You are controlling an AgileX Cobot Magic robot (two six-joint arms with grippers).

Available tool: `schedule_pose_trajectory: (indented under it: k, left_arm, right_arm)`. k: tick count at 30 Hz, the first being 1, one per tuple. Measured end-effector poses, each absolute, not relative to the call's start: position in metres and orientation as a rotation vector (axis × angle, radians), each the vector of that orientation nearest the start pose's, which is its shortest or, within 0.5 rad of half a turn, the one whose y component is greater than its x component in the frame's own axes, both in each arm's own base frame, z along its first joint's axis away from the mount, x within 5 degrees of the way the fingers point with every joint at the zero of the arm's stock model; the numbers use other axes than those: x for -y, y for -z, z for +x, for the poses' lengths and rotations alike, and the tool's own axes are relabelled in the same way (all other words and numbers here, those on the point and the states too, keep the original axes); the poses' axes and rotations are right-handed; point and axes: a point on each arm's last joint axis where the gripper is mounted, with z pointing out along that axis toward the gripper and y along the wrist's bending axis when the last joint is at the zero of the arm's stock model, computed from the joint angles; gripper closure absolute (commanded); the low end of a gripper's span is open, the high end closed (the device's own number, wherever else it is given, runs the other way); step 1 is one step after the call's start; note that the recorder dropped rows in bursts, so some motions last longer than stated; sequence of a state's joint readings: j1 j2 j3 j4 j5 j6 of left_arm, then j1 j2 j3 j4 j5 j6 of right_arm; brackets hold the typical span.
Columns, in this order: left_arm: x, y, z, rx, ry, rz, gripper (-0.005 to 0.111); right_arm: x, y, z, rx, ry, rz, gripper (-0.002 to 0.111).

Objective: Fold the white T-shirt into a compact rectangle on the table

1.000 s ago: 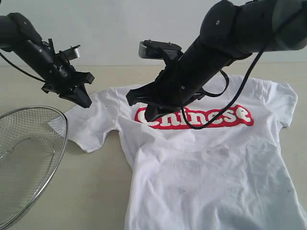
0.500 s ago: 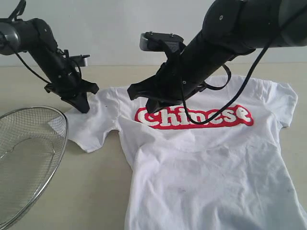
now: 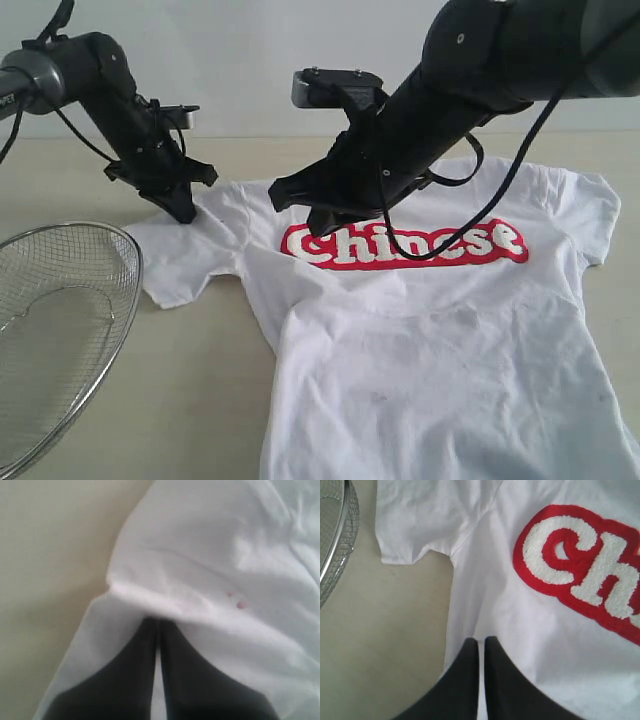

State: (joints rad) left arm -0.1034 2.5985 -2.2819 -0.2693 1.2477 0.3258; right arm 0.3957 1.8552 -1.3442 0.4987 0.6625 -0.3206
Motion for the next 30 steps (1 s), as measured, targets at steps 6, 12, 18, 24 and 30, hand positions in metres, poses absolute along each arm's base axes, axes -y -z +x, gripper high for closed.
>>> schedule_pose_trajectory:
  k: [6,12,18,24,30]
  left_arm:
    - [0.055,-0.114,0.534,-2.877,0.345,0.445,0.102]
    - [0.020,-0.117,0.546,-2.825,0.268,0.337,0.102]
    - [0.015,-0.126,0.549,-2.784,0.370,0.278,0.102]
    - [0.027,-0.148,0.549,-2.698,0.562,0.286,0.102]
    - [0.038,-0.156,0.548,-2.660,0.624,0.318,0.102]
  right_arm:
    - [-0.175,-0.226,0.360,-2.580,-0.546,-0.508,0.108]
    - [-0.163,-0.225,0.365,-2.589,-0.535,-0.463,0.108]
    - [-0.125,-0.226,0.379,-2.601,-0.511,-0.286,0.108]
    - [-0.043,-0.244,0.421,-2.511,-0.426,-0.021,0.108]
    - [-0.017,-0.229,0.470,-2.510,-0.401,0.010,0.108]
